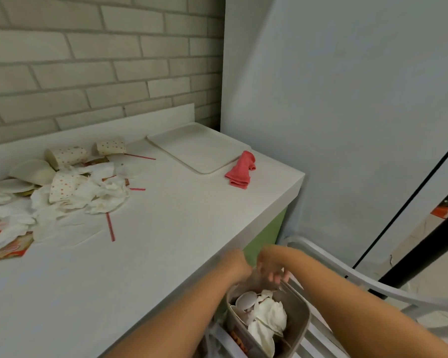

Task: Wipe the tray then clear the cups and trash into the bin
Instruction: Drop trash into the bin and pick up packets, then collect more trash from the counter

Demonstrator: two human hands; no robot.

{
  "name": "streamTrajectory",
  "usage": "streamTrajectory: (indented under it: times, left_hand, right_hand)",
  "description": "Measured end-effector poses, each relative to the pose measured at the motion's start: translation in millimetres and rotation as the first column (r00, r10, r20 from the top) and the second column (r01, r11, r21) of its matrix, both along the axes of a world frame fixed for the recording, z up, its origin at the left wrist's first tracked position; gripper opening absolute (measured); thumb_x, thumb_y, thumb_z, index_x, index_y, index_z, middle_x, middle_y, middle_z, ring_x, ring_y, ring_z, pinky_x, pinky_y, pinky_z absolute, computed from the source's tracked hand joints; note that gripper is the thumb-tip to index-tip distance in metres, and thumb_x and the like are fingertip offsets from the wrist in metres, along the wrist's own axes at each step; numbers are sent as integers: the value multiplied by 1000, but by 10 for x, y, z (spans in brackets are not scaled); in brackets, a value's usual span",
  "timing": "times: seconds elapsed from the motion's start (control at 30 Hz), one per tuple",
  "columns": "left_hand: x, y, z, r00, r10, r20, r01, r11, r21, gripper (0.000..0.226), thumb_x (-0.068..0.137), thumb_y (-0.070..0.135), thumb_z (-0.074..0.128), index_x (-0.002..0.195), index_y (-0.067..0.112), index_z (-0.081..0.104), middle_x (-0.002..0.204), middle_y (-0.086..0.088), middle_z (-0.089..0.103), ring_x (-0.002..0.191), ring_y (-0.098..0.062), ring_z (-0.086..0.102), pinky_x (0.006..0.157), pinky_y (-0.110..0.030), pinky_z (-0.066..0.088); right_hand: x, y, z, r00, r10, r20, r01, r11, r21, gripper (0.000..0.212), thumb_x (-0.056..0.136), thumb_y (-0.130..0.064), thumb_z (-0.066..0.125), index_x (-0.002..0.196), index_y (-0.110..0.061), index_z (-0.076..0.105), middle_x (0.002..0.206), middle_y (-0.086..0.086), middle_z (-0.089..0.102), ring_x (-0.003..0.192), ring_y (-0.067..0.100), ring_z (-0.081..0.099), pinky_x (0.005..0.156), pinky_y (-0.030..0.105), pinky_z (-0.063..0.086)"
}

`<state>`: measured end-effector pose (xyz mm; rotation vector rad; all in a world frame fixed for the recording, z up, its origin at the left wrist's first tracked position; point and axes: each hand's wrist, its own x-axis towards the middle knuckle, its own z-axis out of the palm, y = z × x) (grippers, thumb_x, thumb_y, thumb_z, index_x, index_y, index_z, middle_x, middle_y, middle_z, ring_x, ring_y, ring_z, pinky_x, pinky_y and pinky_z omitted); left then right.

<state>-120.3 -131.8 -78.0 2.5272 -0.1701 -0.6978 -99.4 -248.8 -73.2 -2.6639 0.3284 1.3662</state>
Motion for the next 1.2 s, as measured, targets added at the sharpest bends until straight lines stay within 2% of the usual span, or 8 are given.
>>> streamTrajectory:
  times: [0.13, 0.33, 0.5, 0.7, 0.83, 0.97, 1.13, 1.2]
  left_hand:
    - [119, 161, 269, 996, 70, 55, -61, 985, -162, 23, 91, 10, 49, 107, 1, 62, 108, -19, 67, 93, -30, 67, 84, -37, 56]
    - [298, 731, 719, 941, 200, 275, -127, 957, -261, 22, 89, 10, 47, 98, 6, 66, 102, -10, 67, 79, -22, 57, 70, -30, 49]
    - [348, 1457, 885, 832, 371, 412, -264, 918, -295, 16, 89, 13, 52, 96, 9, 65, 103, -6, 65, 82, -17, 53, 73, -27, 46]
    - [245, 2600, 874, 711, 530, 462, -464, 848, -258, 17, 88, 13, 57, 104, 10, 61, 117, -9, 51, 96, -22, 54, 78, -29, 45]
    - [117, 3383, 826, 643, 607, 467, -585, 783, -211, 20, 86, 14, 57, 106, 13, 59, 126, -8, 41, 111, -26, 50, 89, -34, 47]
    - [-39, 4131, 782, 580, 684, 442, -686, 703, -187, 20, 85, 11, 55, 104, 14, 60, 126, -9, 40, 112, -27, 51, 95, -37, 46]
    - [-227, 4937, 674, 538, 702, 467, -754, 648, -104, 20, 89, 9, 51, 107, 13, 60, 129, -9, 40, 118, -27, 46, 98, -36, 42]
    - [-305, 5220, 615, 531, 692, 489, -773, 632, -55, 22, 90, 9, 50, 109, 13, 60, 128, -10, 41, 118, -27, 46, 98, -36, 43]
  right_hand:
    - [88, 234, 412, 986, 139, 95, -139, 990, -5, 37, 97, -21, 49, 128, -1, 51, 73, 9, 66, 44, 14, 56, 54, 24, 48]
    - [211, 837, 1120, 923, 313, 223, -310, 949, -48, 27, 92, -19, 56, 110, 0, 61, 43, -1, 59, 43, 12, 52, 48, 22, 39]
    - [280, 1540, 1318, 819, 419, 391, -425, 902, -77, 14, 91, -21, 54, 91, -7, 55, 57, 2, 55, 47, 14, 45, 48, 22, 34]
    - [215, 2650, 1393, 691, 496, 526, -571, 821, -25, 27, 93, -23, 52, 109, -4, 63, 64, 0, 53, 54, 13, 47, 52, 21, 37]
    - [150, 3382, 1393, 625, 554, 550, -665, 747, 3, 31, 94, -25, 53, 120, -9, 58, 101, 8, 60, 66, 17, 53, 55, 21, 41]
    - [88, 4001, 1369, 526, 628, 573, -753, 657, -29, 33, 93, -22, 52, 120, -5, 60, 121, 14, 59, 56, 13, 44, 51, 19, 36]
    - [23, 4615, 1284, 481, 675, 559, -805, 592, -22, 34, 92, -23, 51, 119, -4, 60, 92, 6, 55, 58, 13, 42, 50, 19, 33]
    - [15, 4831, 1226, 461, 682, 568, -824, 566, -11, 32, 92, -22, 53, 120, -7, 59, 101, 6, 56, 72, 14, 53, 61, 21, 40]
